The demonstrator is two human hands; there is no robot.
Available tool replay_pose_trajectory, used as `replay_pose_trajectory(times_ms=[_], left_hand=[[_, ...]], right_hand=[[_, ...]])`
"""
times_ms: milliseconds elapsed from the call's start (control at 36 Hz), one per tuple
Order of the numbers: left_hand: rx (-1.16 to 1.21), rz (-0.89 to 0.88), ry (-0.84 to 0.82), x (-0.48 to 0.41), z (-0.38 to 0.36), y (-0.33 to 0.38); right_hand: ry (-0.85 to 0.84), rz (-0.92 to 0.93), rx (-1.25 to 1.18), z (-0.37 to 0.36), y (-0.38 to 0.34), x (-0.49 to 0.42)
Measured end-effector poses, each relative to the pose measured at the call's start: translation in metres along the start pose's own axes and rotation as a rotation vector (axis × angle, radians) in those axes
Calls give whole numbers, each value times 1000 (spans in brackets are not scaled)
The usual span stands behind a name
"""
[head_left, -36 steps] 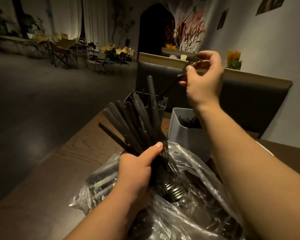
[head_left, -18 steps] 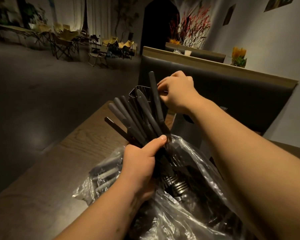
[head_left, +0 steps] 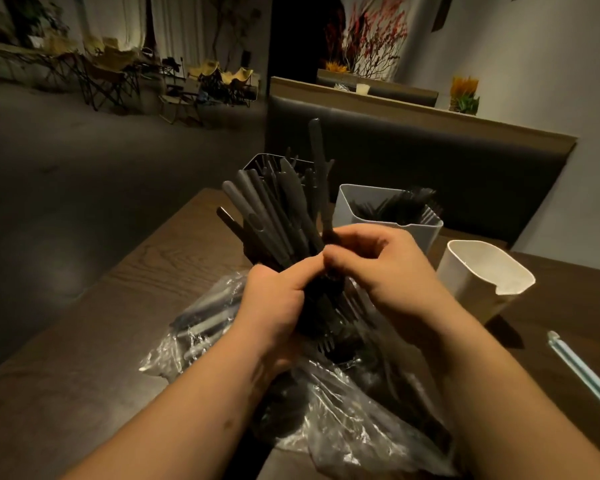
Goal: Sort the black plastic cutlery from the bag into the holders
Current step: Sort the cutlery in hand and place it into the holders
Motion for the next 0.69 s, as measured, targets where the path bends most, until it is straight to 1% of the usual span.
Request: replay_pose_trajectory(times_ms=[83, 167, 222, 278, 389, 556, 639, 694], left_hand=[[-41, 2, 9, -1, -1, -4], [-39, 7, 56, -4, 2, -10], [24, 40, 54, -3, 0, -8], [90, 51, 45, -3, 0, -6], [83, 27, 68, -5, 2, -7], [126, 14, 91, -2, 0, -3], [129, 2, 106, -3, 1, -1], [158, -5, 75, -3, -1, 1]], right_hand=[[154, 5, -126, 3, -3, 0], [201, -37, -311, 13, -15, 6], [187, -48, -369, 22, -20, 9], [136, -53, -364, 26, -21, 11], [25, -106, -332, 25, -16, 10], [15, -146, -397, 23, -14, 8], [4, -135, -443, 20, -16, 9], [20, -100, -458, 19, -17, 10]])
Point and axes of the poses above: each hand's wrist, its own x-axis away from the middle knuckle, its own z-axis out of the back of the hand, y = z × x, the point moved 2 cm from there along -x, towards the middle knuckle, and after that the axes turned 8 degrees about -z, right-handed, at the moved point
